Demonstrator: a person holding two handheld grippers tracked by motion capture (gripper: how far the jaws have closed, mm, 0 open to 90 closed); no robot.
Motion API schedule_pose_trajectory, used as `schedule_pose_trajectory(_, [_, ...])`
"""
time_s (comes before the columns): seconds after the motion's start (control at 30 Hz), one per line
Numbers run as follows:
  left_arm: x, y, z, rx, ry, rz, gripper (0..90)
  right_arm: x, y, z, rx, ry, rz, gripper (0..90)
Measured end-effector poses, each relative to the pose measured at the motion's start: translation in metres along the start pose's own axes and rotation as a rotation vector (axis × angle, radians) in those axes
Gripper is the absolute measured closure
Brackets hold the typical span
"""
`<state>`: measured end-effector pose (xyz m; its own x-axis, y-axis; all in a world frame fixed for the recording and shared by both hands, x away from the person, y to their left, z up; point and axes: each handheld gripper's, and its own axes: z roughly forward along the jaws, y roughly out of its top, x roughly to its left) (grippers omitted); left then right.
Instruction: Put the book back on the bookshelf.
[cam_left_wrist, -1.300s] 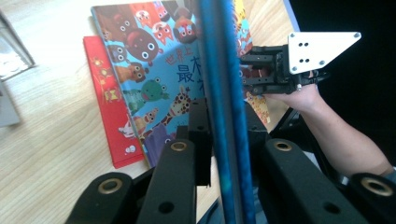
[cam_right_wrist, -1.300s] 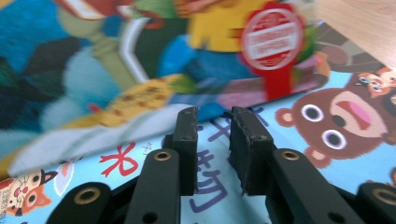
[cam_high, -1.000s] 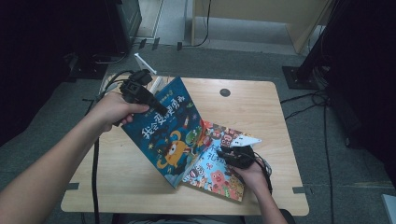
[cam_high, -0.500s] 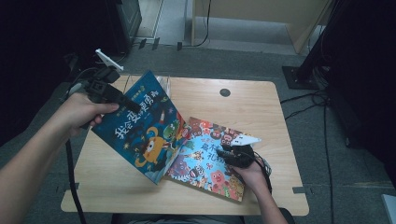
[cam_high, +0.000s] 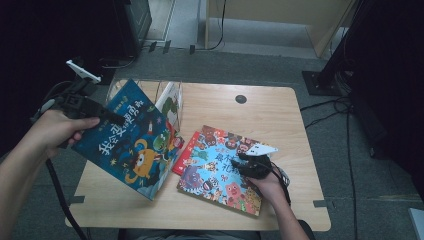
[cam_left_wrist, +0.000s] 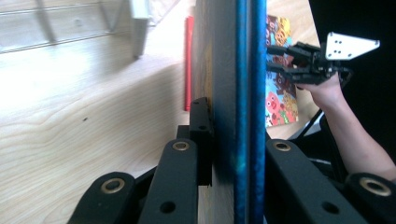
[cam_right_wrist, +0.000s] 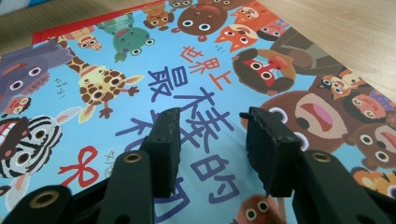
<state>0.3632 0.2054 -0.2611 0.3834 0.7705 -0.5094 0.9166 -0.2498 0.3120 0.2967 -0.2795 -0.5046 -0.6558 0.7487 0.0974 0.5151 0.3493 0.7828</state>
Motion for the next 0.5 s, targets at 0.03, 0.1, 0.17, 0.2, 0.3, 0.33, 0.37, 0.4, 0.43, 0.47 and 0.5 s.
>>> schedule_pose_trajectory(0.03, [0.002,-0.002,-0.002,-0.004,0.001,-0.007,81.2,0.000,0.000,0.000,-0.001,-0.001,-0.004,53.5])
schedule_pose_trajectory(0.1, [0.006,-0.006,-0.007,-0.011,0.008,-0.019,81.1,0.000,0.000,0.001,-0.003,-0.001,-0.006,52.6])
schedule_pose_trajectory(0.17, [0.011,-0.010,-0.012,-0.013,0.013,-0.032,81.0,0.000,0.000,0.001,-0.005,0.001,-0.010,51.5])
schedule_pose_trajectory(0.2, [0.014,-0.012,-0.014,-0.014,0.014,-0.037,81.1,0.000,0.000,0.002,-0.006,0.003,-0.011,51.3])
schedule_pose_trajectory(0.3, [0.021,-0.018,-0.020,-0.019,0.027,-0.057,81.1,0.001,0.000,0.002,-0.007,0.005,-0.017,50.4])
schedule_pose_trajectory(0.33, [0.022,-0.019,-0.022,-0.021,0.030,-0.059,81.0,0.001,0.000,0.002,-0.007,0.005,-0.017,50.3])
schedule_pose_trajectory(0.37, [0.025,-0.022,-0.025,-0.023,0.034,-0.066,80.9,0.001,0.000,0.002,-0.008,0.004,-0.018,50.2])
schedule_pose_trajectory(0.4, [0.027,-0.024,-0.027,-0.027,0.040,-0.074,80.9,0.001,-0.001,0.002,-0.009,0.005,-0.021,50.2])
schedule_pose_trajectory(0.43, [0.029,-0.025,-0.030,-0.023,0.042,-0.076,80.9,0.001,-0.001,0.002,-0.010,0.005,-0.022,50.3])
schedule_pose_trajectory(0.47, [0.031,-0.027,-0.032,-0.026,0.046,-0.084,80.8,0.001,-0.001,0.002,-0.009,0.005,-0.021,50.2])
schedule_pose_trajectory(0.5, [0.033,-0.028,-0.034,-0.029,0.049,-0.092,80.9,0.001,-0.001,0.002,-0.010,0.005,-0.021,50.2])
